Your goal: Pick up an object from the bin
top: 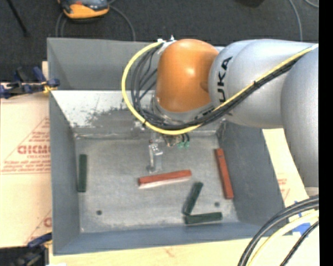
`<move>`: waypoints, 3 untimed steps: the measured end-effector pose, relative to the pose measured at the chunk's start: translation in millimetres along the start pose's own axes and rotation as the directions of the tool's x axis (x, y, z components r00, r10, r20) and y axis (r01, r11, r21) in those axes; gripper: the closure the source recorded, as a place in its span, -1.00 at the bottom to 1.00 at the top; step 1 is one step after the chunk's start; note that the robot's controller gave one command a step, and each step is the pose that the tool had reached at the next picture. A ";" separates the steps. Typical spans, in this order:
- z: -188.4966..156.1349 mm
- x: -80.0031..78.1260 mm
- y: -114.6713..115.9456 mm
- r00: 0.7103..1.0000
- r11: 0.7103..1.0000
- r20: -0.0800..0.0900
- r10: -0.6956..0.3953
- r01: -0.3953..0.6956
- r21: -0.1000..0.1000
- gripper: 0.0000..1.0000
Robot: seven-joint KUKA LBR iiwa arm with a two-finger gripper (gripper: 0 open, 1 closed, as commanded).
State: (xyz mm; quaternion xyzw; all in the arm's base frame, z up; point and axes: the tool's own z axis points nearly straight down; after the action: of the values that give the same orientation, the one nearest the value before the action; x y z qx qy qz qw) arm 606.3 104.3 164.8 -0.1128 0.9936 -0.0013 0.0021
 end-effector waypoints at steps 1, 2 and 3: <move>53.8 30.8 -18.0 1.000 1.000 0.006 -0.013 0.013 -0.003 -1.00; 93.1 22.7 -54.0 0.995 0.995 0.002 -0.103 0.103 -0.003 1.00; 93.3 22.9 -53.7 0.995 0.995 0.001 -0.100 0.100 -0.004 -1.00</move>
Offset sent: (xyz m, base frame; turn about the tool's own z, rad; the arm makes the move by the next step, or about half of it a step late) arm -0.0112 -0.0569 -0.0943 -0.1080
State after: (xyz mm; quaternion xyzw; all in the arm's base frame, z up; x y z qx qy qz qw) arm 596.5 46.6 71.6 -0.1626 0.9867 0.0006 0.0021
